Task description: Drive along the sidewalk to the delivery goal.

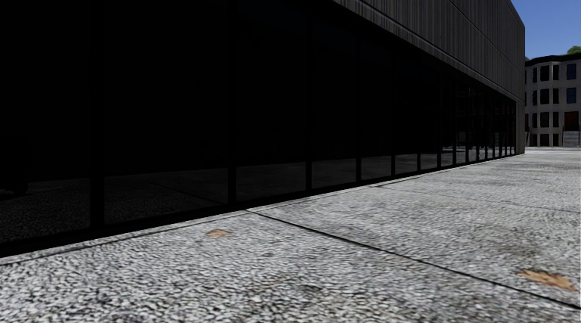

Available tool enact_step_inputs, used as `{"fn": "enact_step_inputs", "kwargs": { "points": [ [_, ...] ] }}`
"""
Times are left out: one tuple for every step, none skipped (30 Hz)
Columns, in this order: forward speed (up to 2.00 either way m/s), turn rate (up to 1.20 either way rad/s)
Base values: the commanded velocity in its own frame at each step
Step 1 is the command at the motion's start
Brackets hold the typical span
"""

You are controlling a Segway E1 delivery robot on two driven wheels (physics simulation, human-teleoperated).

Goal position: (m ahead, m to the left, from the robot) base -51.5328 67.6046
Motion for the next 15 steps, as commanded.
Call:
{"fn": "enact_step_inputs", "kwargs": {
  "points": [
    [0.09,0.0],
    [0.12,0.0],
    [0.12,0.0],
    [0.13,0.0],
    [0.14,0.0],
    [0.14,0.0],
    [0.15,0.0],
    [0.15,0.0],
    [0.15,0.0],
    [0.15,0.0],
    [0.15,0.0],
    [0.15,0.0],
    [0.15,0.0],
    [0.19,0.08],
    [0.22,0.2]
  ]
}}
